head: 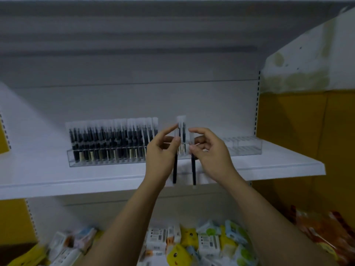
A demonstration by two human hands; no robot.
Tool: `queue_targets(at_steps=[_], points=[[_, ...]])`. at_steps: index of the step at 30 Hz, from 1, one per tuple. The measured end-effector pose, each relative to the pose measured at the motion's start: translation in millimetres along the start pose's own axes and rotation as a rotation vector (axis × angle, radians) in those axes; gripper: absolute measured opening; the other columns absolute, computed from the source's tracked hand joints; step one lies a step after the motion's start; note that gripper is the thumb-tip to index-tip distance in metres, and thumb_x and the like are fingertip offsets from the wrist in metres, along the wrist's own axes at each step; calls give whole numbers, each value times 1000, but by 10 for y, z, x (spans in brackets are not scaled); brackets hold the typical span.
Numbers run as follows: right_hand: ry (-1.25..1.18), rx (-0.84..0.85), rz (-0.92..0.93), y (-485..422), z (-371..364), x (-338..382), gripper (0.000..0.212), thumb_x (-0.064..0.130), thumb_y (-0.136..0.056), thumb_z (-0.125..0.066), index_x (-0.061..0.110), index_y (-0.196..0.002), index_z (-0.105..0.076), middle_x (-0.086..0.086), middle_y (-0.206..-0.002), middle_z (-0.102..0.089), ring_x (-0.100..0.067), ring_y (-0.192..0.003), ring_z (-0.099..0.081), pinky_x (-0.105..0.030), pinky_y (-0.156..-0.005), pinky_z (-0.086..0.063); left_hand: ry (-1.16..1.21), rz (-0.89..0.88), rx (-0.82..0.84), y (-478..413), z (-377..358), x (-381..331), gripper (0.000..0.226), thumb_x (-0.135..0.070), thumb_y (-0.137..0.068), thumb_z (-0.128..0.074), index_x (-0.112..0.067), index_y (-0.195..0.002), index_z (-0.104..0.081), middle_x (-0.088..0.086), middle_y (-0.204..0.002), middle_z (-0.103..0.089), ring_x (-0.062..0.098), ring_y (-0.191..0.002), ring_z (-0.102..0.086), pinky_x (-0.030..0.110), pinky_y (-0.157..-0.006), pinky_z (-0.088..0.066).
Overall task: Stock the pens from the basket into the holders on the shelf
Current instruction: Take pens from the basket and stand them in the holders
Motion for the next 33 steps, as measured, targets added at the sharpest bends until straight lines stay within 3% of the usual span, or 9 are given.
queue_targets(at_steps=[7, 11, 15, 22, 26, 30, 33], points=[[-52, -88, 25, -499, 121, -17, 38, 7, -88, -67, 38, -108, -58, -4, -95, -64, -17, -82, -69, -37, -72, -60, -108, -39, -55, -534, 53, -66, 29, -23, -86, -70, -42, -107, -62, -4, -90, -69, 6, -77, -68, 26, -68, -57], [-55, -161, 61, -784, 176, -43, 40, 9, -86, -69, 42, -104, -54, 0, -92, -62, -16, -78, -68, -29, -66, -59, -266, -123, -108, -815, 57, -107, 28, -22, -83, -74, -33, -107, -65, -17, -83, -64, 1, -70, -65, 16, -62, -53], [-40, -196, 88, -1073, 152, -67, 35, 9, -87, -69, 36, -105, -55, 4, -90, -61, -15, -76, -68, -26, -63, -58, -338, -180, -114, -1016, 37, -107, 27, -22, -84, -73, -31, -109, -65, -22, -83, -61, -1, -71, -64, 5, -60, -46], [2, -178, 70, -1354, 59, -226, 34, 9, -86, -70, 31, -108, -56, 0, -93, -61, -21, -81, -68, -43, -72, -59, -363, -225, -95, -1203, -97, 4, 27, -19, -84, -73, -24, -110, -67, -16, -82, -61, -1, -72, -62, 8, -60, -48], [14, -160, 49, -1374, 38, -348, 36, 6, -85, -70, 32, -107, -57, 2, -91, -60, -22, -81, -67, -45, -73, -59, -356, -199, -66, -1219, -172, 144, 27, -17, -84, -73, -24, -109, -67, -11, -84, -62, -7, -70, -60, 6, -60, -46], [23, -143, 27, -1348, 4, -481, 35, 8, -85, -71, 31, -108, -58, 5, -88, -59, -17, -76, -67, -37, -70, -60, -361, -168, -51, -1201, -193, 271, 28, -18, -83, -74, -25, -109, -67, -15, -81, -62, -4, -71, -61, 7, -60, -47], [75, -87, 39, -1324, -77, -560, 35, 12, -85, -73, 34, -106, -57, 11, -86, -60, -5, -70, -64, -21, -65, -57, -381, -146, -36, -1131, -221, 365, 27, -16, -84, -73, -24, -109, -67, -14, -80, -63, -7, -70, -60, 4, -58, -44]])
Point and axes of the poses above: each hand's wrist, its own y-axis away from the middle knuckle, its own z-axis out of the back of the hand, x = y × z, the point moved 7 cm from there along -y, towards the middle knuckle
